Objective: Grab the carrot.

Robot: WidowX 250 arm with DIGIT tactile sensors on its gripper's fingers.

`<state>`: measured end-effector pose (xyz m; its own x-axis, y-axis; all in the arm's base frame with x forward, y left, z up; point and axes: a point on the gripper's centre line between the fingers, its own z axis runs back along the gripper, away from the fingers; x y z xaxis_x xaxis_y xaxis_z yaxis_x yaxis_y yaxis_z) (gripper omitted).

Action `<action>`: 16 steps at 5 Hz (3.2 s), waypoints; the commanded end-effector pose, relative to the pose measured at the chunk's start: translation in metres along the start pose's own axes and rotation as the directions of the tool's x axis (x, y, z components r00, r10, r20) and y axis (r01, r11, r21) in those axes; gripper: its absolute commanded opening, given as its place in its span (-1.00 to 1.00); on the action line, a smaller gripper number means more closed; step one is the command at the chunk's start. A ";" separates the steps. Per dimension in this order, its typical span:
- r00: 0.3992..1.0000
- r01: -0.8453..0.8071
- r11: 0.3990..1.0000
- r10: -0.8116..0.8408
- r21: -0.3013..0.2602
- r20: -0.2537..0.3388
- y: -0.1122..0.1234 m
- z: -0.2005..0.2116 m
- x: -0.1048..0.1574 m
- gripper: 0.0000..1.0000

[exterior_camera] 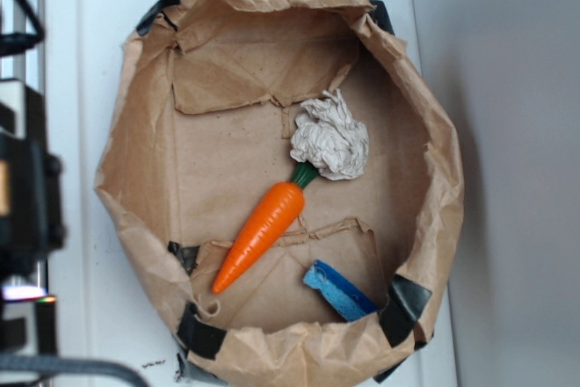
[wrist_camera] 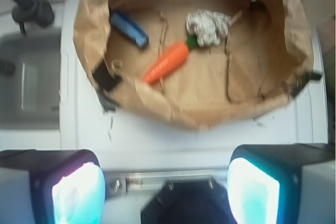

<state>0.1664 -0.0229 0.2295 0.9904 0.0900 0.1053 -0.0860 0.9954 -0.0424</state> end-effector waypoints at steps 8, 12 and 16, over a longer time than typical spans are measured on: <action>0.970 -0.233 0.971 0.236 0.055 -0.065 0.011 -0.073 0.085 1.00; 0.877 -0.480 0.871 0.481 -0.109 -0.015 0.047 -0.134 0.039 1.00; 0.874 -0.477 0.877 0.480 -0.055 0.073 -0.015 -0.177 0.053 1.00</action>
<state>0.2370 -0.0419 0.0568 0.8242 0.5520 0.1266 -0.5386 0.8331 -0.1259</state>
